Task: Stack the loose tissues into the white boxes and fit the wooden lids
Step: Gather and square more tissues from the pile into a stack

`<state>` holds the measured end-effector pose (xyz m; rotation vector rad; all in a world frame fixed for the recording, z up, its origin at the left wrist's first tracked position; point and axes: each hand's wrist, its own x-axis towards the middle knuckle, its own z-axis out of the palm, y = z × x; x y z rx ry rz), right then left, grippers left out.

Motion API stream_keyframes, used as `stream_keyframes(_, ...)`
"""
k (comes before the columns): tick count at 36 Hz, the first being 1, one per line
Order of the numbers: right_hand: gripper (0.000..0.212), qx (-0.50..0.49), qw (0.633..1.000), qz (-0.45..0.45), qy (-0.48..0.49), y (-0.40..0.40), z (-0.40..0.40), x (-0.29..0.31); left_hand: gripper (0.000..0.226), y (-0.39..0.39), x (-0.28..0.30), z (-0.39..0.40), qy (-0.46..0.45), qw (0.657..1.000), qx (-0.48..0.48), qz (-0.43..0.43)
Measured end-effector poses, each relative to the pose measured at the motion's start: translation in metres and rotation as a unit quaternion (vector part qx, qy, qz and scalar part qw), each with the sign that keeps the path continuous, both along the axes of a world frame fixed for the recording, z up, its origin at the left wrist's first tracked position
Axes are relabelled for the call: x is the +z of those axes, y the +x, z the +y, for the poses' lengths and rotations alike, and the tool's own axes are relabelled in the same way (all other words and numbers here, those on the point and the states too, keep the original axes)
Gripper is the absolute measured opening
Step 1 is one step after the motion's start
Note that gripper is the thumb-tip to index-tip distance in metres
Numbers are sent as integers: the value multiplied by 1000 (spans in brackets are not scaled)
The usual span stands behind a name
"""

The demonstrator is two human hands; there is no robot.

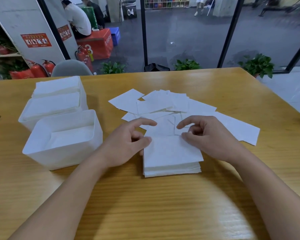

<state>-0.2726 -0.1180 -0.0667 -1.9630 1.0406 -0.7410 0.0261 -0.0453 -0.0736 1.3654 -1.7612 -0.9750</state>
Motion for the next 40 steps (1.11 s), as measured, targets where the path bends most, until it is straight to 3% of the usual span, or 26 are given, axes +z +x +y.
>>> stream_keyframes(14, 11, 25, 993, 111, -42, -3, -3, -17, 29, 5, -12, -2, 15, 992, -11, -121)
stream_keyframes(20, 3, -12, 991, 94, -98, -2, -4, -16, 9, 4, -16, -14, -84, 975, 144, -148)
stream_keyframes(26, 11, 22, 988, 123, -91, 5, 1, -20, 15, -3, -19, -22, -65, 972, 131, -184)
stream_keyframes(30, 11, 24, 989, 120, -87, 6, 1, -19, 2, -7, -17, -23, -77, 968, 124, -202)
stream_keyframes(35, 12, 27, 987, 128, -97, 5, 2, -20, 15, -11, -16, -22, -120, 949, 107, -271)
stream_keyframes(37, 15, 18, 987, 119, -108, 6, 2, -20, 16, -12, -17, -22, -129, 948, 110, -271)
stream_keyframes(40, 11, -20, 987, 91, -134, 10, 1, -21, 15, -9, -15, -21, -137, 961, 137, -198)
